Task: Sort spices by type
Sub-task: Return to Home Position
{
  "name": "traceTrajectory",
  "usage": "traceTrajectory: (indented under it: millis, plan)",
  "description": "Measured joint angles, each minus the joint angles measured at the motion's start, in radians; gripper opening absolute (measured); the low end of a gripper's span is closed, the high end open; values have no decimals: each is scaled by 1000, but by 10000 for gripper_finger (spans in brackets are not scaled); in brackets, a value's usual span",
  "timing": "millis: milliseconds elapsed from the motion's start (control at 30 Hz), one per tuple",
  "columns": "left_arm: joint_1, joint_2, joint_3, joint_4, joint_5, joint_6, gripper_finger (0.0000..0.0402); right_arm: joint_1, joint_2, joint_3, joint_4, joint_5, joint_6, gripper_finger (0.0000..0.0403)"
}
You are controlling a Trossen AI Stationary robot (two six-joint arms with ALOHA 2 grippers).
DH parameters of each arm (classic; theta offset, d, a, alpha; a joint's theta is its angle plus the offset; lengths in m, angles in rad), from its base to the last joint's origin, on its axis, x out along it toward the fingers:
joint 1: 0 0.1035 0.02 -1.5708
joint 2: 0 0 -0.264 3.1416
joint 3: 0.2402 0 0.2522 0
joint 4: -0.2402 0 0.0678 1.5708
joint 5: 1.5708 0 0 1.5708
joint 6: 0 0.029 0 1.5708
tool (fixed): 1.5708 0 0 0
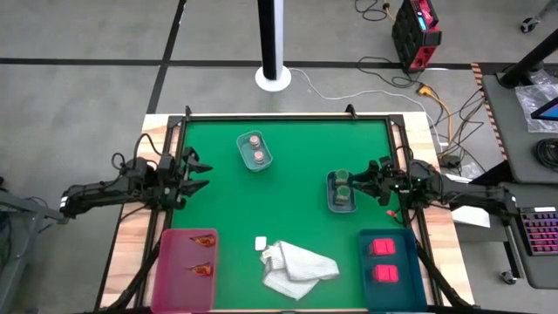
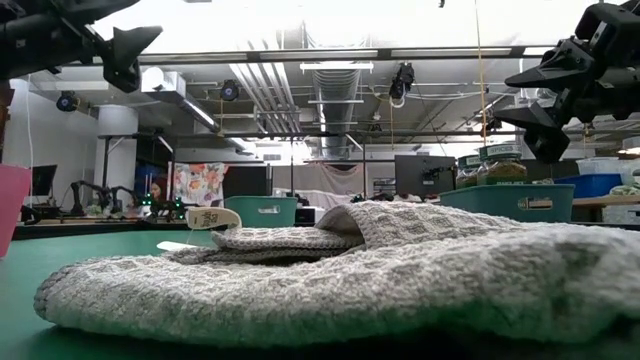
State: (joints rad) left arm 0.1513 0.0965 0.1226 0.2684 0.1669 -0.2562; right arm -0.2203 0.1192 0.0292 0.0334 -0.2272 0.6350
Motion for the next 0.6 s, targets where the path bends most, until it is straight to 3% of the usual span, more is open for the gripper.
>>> traceTrajectory:
  millis: [600]
  plan:
    - [0, 14, -1, -1, 0, 0, 204, 0, 0, 1, 0, 0, 1, 206]
